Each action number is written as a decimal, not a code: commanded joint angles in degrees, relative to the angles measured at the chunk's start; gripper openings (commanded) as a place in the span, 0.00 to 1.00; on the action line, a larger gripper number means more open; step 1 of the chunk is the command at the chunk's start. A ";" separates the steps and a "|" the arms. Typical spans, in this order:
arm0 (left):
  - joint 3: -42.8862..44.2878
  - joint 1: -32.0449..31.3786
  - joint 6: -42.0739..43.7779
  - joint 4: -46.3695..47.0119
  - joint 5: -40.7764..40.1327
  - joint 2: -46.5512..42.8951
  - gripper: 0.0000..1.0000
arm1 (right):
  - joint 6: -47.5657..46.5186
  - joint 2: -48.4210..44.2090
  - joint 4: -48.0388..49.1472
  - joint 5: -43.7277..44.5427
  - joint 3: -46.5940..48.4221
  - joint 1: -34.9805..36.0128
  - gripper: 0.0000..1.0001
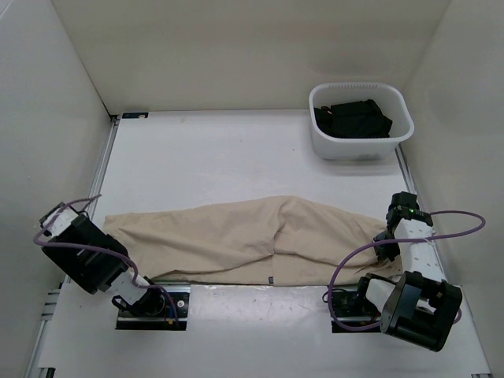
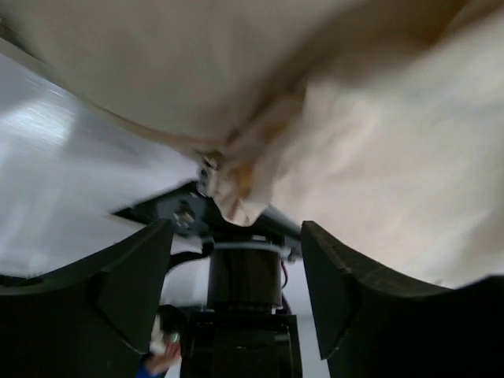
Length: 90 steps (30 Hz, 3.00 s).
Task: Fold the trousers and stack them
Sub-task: Fold the trousers
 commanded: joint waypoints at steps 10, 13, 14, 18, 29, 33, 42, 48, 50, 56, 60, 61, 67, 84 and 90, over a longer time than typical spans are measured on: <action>-13.39 -4.95 -0.03 10.62 -5.29 -9.55 0.80 | -0.60 -0.50 -0.99 0.44 2.02 -0.23 0.00; -15.15 -4.95 -0.03 13.17 -7.31 -9.55 0.75 | -0.60 -0.50 -0.99 -0.09 1.50 -0.23 0.00; -15.16 -5.47 -0.03 13.18 -7.32 -9.55 0.71 | -0.60 -1.03 -0.99 -0.09 1.49 -0.23 0.00; -16.82 -5.47 -0.03 13.18 -4.95 -9.03 0.47 | -0.60 -1.03 -0.99 -0.09 1.49 -0.23 0.00; -6.47 -4.78 -0.03 10.81 -7.58 -14.21 0.14 | -0.60 -1.56 -0.99 0.44 1.49 -0.23 0.00; 2.85 -3.54 -0.03 10.81 -9.51 -14.83 0.14 | -0.60 -1.04 -0.99 0.44 1.49 -0.23 0.00; 0.06 -2.14 -0.03 13.08 -13.73 -11.49 0.14 | -0.07 -0.42 -2.04 2.02 1.49 -0.23 0.00; -6.98 -1.61 -0.03 19.59 -16.28 -9.82 0.14 | 2.30 0.11 -5.20 5.26 3.25 -0.75 0.00; -7.60 -1.09 -0.03 19.60 -16.28 -9.12 0.14 | 3.44 0.11 -5.21 6.68 3.25 -0.76 0.11; -1.55 -0.47 -0.03 17.50 -13.57 -7.44 0.71 | 1.08 1.87 -5.73 5.54 6.14 0.11 0.80; 8.91 -0.99 -0.03 11.87 -8.13 -8.05 0.73 | 1.07 0.64 -9.33 13.51 15.18 8.10 0.81; 12.15 -1.51 -0.03 10.30 -7.15 -8.06 0.73 | 1.07 0.64 -11.17 15.53 17.47 10.21 0.81; 9.64 -10.98 -0.03 3.69 -4.68 -8.59 0.71 | 3.26 8.54 -13.30 16.88 24.52 24.36 0.76; -0.23 -25.16 -0.03 27.15 -10.31 8.37 0.62 | 3.71 31.47 9.81 3.51 11.68 18.94 0.00; 8.30 -28.84 -0.03 27.86 -8.99 16.36 0.65 | -0.93 40.62 12.28 5.97 24.50 15.24 0.00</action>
